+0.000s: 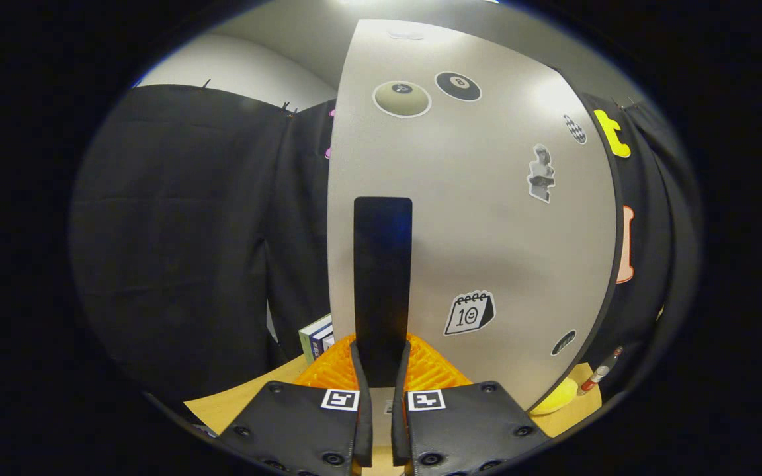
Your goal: Open the shoe cabinet door, grab the shoes and put them into the shoe cabinet, then close the shoe cabinet door.
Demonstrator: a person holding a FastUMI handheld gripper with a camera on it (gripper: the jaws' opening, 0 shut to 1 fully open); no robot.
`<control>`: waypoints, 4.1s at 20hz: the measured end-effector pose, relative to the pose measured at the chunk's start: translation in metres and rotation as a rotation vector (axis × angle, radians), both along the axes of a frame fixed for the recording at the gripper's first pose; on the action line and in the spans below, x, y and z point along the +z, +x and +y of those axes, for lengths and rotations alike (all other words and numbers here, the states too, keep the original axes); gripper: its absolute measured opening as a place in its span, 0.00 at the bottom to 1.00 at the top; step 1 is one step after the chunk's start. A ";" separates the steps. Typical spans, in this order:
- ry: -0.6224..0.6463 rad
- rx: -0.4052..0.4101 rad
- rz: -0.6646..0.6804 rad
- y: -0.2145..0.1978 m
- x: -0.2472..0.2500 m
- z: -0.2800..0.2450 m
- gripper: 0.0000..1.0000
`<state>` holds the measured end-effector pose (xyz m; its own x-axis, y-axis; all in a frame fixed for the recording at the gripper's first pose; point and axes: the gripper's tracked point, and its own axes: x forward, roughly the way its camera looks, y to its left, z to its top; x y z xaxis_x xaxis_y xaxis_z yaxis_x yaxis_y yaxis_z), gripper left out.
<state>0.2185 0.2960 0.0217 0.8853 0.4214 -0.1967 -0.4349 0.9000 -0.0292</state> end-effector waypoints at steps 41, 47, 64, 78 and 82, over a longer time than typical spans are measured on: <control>0.038 -0.290 -0.111 -0.067 0.054 -0.228 0.11; 0.018 -0.293 -0.261 -0.098 0.090 -0.209 0.43; 0.004 -0.104 0.043 -0.083 -0.106 -0.058 0.99; -0.117 -0.089 0.395 -0.056 -0.302 -0.022 0.99; -0.159 -0.081 0.476 -0.054 -0.344 -0.017 0.99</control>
<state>0.1641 0.2788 -0.3223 0.7103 0.2869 -0.6428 -0.3621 0.9320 0.0159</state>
